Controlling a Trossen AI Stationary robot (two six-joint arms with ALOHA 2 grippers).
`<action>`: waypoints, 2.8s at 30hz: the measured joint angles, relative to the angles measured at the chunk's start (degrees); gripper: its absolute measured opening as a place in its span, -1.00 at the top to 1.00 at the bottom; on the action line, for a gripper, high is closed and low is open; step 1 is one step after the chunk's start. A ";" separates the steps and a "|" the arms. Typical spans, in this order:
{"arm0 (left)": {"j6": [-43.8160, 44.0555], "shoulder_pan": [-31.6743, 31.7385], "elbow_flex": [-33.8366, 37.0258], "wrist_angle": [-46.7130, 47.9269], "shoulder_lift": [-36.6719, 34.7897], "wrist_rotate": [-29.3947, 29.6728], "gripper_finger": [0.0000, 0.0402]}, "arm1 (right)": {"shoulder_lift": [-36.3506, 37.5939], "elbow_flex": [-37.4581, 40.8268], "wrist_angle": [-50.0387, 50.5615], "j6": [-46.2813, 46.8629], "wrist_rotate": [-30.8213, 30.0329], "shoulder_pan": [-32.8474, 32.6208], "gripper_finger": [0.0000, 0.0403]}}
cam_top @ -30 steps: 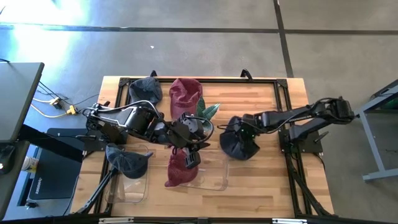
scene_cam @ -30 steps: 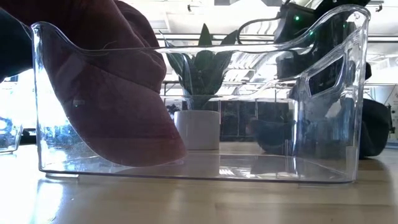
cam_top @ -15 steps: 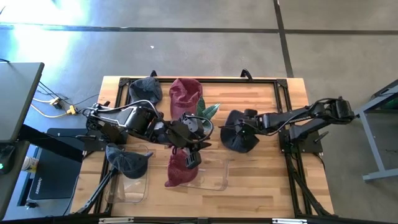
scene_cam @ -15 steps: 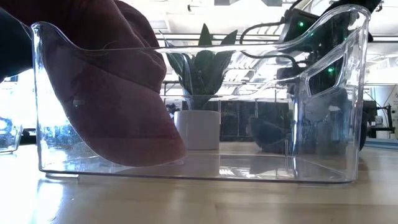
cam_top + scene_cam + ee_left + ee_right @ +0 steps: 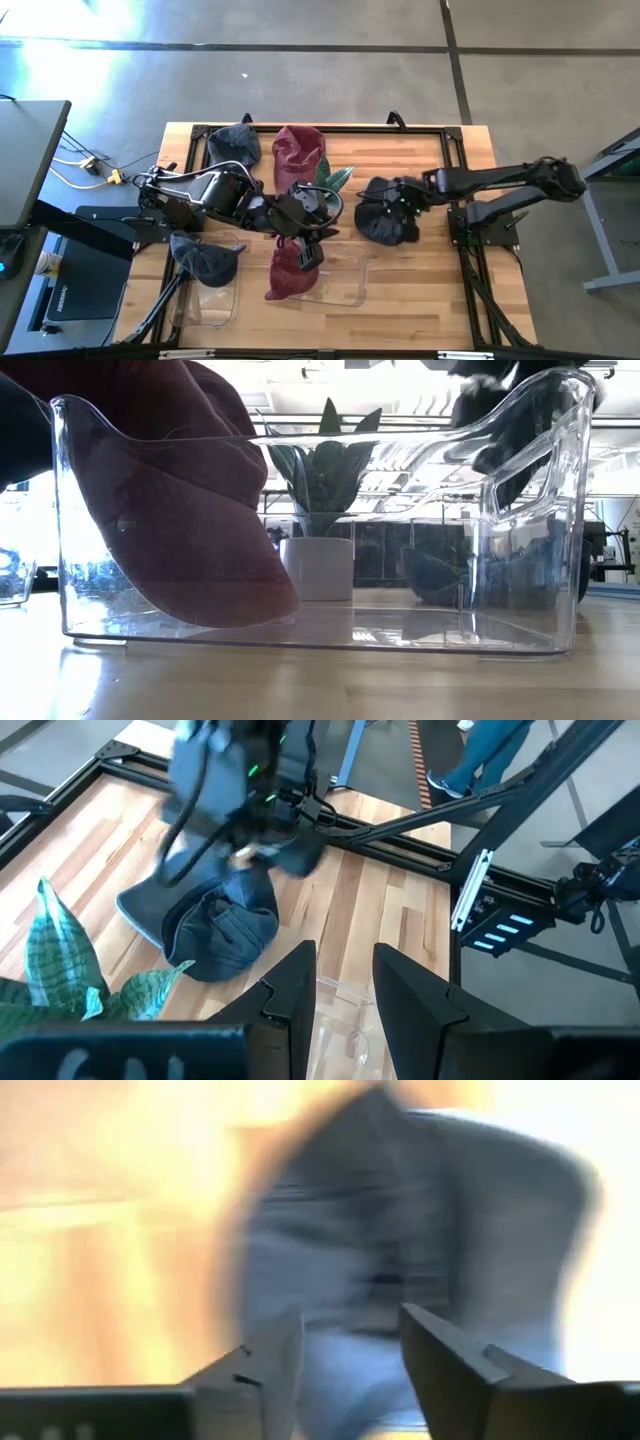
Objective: Pick & Place hat
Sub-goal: Put the right blue cap into the left transparent bin
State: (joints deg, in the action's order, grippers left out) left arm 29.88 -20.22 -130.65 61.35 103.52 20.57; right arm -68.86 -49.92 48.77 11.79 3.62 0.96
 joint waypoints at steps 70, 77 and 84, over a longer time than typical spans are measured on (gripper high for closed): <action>33.70 14.64 0.13 -15.11 37.77 -8.35 1.00 | 25.53 34.49 -19.26 56.15 -24.40 -24.19 0.99; 35.42 14.49 0.13 -9.24 39.05 -9.73 1.00 | 24.95 41.24 -26.51 63.63 -25.48 -24.25 1.00; 37.89 14.16 0.02 -2.95 38.86 -6.22 1.00 | 24.99 38.31 -19.40 66.61 -22.73 -24.68 1.00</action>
State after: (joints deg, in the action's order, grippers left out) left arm 67.77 -6.06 -130.63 58.40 142.38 14.35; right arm -43.88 -11.62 29.36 78.40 -19.11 -23.72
